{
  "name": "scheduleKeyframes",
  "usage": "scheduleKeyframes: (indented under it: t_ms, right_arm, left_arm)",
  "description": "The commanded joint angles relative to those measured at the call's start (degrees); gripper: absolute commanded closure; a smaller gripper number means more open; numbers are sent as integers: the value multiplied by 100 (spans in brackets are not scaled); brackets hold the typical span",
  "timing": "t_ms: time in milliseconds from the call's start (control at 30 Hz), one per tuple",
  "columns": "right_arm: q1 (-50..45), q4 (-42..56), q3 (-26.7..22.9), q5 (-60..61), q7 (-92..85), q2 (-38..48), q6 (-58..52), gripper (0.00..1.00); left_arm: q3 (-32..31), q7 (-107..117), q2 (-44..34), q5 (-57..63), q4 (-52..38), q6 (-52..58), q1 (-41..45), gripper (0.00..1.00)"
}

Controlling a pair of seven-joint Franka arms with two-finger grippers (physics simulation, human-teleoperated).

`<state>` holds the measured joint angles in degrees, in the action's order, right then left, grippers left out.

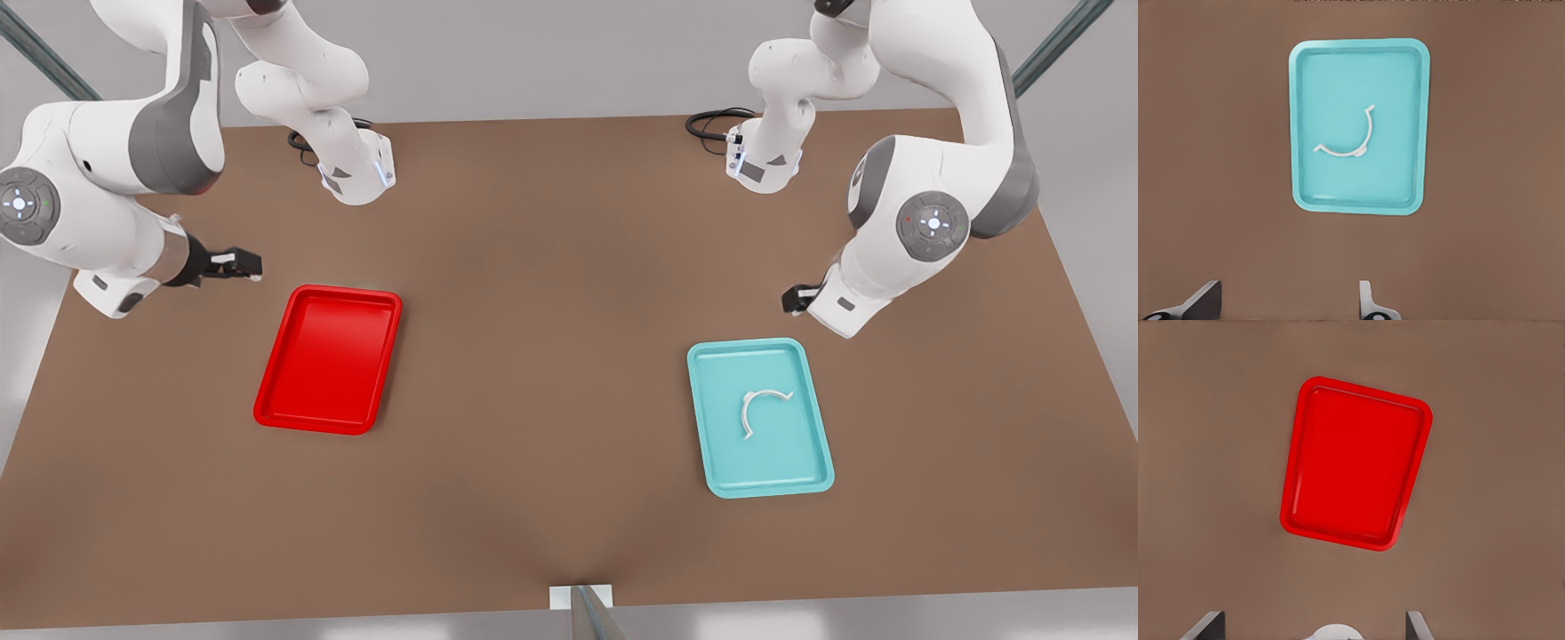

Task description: Take the drainage pipe clamp from the left arm, pass it to the right arm, and place it in the plate on the right side

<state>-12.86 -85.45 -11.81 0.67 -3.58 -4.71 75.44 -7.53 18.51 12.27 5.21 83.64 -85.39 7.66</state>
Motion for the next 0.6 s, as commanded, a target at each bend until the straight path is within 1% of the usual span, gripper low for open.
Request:
scheduleKeyframes:
  t_ms: [0, 67, 167, 200, 267, 300, 367, 400, 567]
  right_arm:
    - [-76, 2, -6, 21, 165, -4, 348, 0]
    - [-67, 2, -6, 47, 182, -22, 348, 0]
    - [-23, 2, -6, 135, 174, -39, 348, 0]
    - [-32, 2, -14, 135, 173, -48, 348, 0]
    - [-32, 2, -6, 144, 173, -57, 348, 0]
    - [-23, 2, -14, 187, 173, -65, 348, 0]
    - [-23, 2, -14, 196, 173, -74, 348, 0]
    - [-23, 2, -6, 196, 173, -74, 348, 0]
    - [-23, 2, -14, 205, 173, -74, 348, 0]
  left_arm:
    - [-3, 636, -5, 50, 4, -75, -10, 0]
    - [6, 671, 126, 59, 39, -162, 7, 0]
    - [94, 680, 1137, 15, 39, -1401, 16, 0]
    - [94, 671, 1488, 50, 39, -1665, 16, 0]
    - [94, 715, 1998, 50, 30, -2193, 25, 0]
    - [94, 698, 2253, 59, 39, -2666, 8, 0]
    - [94, 715, 2570, 50, 48, -3282, 8, 0]
    - [94, 724, 2719, 50, 48, -3414, 8, 0]
    - [102, 724, 2965, 50, 223, -3538, 16, 0]
